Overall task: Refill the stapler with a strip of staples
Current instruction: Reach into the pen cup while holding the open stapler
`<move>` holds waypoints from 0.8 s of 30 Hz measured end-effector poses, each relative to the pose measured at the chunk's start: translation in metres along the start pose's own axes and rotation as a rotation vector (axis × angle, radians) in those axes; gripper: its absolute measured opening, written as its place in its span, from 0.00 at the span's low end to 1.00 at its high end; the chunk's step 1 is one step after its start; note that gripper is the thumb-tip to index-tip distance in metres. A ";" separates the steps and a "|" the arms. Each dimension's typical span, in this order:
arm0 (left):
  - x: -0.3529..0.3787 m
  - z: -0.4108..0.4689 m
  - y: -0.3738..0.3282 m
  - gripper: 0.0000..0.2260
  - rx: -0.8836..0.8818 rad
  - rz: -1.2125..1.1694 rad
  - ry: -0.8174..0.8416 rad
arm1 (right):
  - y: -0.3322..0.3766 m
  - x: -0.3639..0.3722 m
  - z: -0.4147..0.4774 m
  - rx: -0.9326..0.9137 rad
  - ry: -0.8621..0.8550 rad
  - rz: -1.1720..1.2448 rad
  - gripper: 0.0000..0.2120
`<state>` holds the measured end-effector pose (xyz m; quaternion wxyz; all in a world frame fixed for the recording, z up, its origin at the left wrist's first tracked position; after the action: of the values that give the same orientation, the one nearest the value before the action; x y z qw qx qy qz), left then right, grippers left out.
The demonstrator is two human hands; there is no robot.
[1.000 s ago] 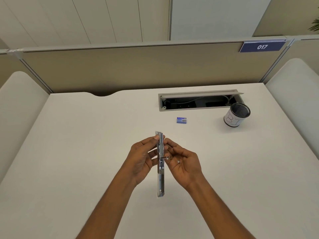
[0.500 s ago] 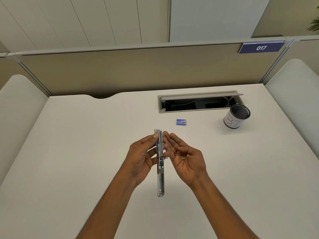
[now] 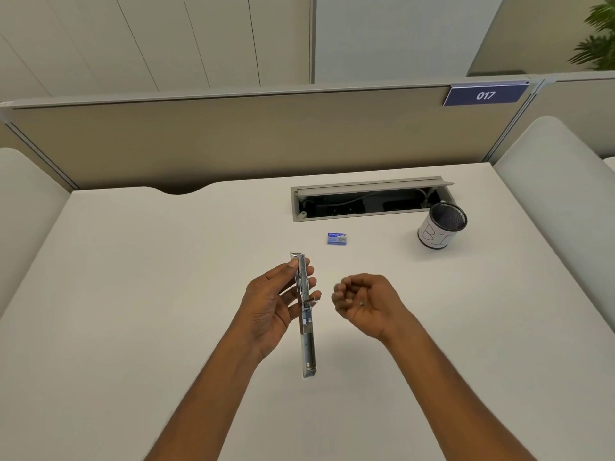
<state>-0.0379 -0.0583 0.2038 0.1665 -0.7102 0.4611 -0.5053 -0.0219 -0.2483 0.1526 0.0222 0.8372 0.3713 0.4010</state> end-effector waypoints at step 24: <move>0.016 0.060 0.046 0.14 -0.075 -0.084 0.007 | 0.289 -0.039 0.007 -0.334 -0.539 -0.560 0.10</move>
<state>-0.0066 -0.1093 0.1545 0.1168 -0.7329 0.4500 -0.4968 0.1418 -0.4805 0.2193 0.3619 0.7637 0.4955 0.2007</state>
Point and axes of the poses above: each hand's wrist, its own z-axis towards the middle knuckle, its own x-axis out of the palm, y = z × x, the point moved 1 cm from there along z, towards the middle knuckle, and after that the axes turned 4 degrees about y, right-handed, at the moved point
